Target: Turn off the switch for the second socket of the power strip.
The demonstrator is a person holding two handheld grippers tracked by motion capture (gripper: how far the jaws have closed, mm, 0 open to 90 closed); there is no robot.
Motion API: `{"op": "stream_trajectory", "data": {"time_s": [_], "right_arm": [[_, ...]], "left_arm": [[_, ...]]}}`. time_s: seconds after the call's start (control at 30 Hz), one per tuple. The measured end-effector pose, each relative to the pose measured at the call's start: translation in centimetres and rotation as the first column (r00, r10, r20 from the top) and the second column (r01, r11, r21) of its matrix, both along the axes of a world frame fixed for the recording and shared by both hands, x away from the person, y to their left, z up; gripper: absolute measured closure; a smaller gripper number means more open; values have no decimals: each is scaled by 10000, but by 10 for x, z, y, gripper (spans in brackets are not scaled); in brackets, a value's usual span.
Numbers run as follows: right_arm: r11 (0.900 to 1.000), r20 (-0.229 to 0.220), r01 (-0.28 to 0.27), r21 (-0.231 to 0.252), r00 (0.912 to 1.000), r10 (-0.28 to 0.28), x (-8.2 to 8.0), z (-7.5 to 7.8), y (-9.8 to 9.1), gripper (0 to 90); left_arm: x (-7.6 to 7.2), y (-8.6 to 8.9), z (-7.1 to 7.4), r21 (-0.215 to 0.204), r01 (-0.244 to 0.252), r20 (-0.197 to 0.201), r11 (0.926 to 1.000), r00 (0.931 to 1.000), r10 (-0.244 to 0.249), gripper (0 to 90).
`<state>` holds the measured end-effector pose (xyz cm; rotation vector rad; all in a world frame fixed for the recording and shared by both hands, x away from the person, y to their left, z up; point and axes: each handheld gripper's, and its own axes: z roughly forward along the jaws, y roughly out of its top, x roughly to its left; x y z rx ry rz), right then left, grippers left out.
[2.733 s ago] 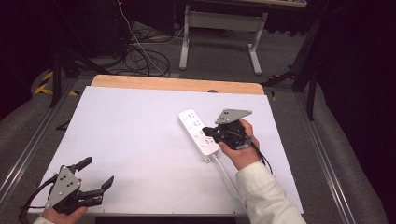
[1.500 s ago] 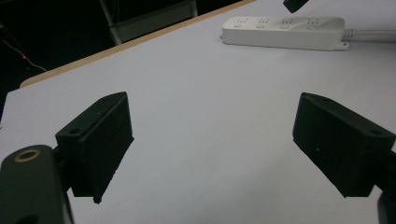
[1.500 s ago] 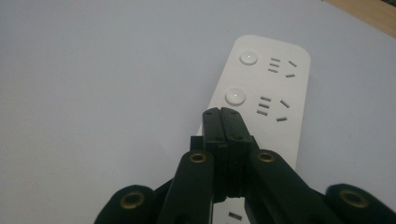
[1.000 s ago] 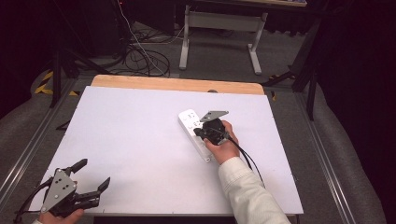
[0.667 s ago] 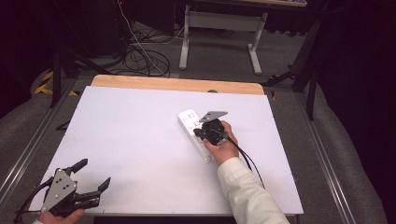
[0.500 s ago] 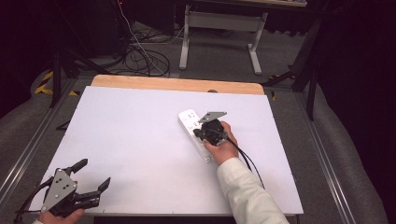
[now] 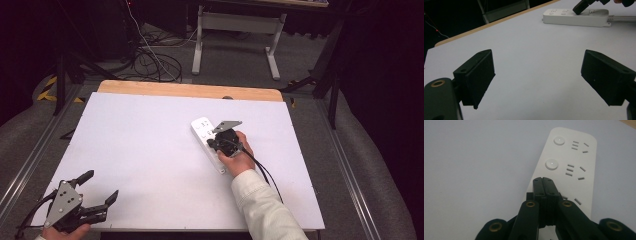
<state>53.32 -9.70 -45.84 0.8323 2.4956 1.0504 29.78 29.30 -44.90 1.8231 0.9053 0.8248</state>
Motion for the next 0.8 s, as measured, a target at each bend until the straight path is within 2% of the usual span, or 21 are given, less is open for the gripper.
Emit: {"op": "stream_trajectory", "data": {"time_s": [0.37, 0.67, 0.8], "right_arm": [[9998, -90, 125, 149, 9999, -124, 1, -1, 1, 900], [9999, -70, 129, -64, 9999, -129, 1, 0, 3, 900], [9995, 139, 132, -285, 9998, -128, -1, 0, 5, 900]], "left_arm": [[0, 0, 0, 84, 12, 43, 10000, 10000, -13, 123], [0, -1, 0, 109, 26, 22, 9999, 10000, -26, 123], [0, -1, 0, 107, 61, 3, 9999, 10000, -61, 124]]}}
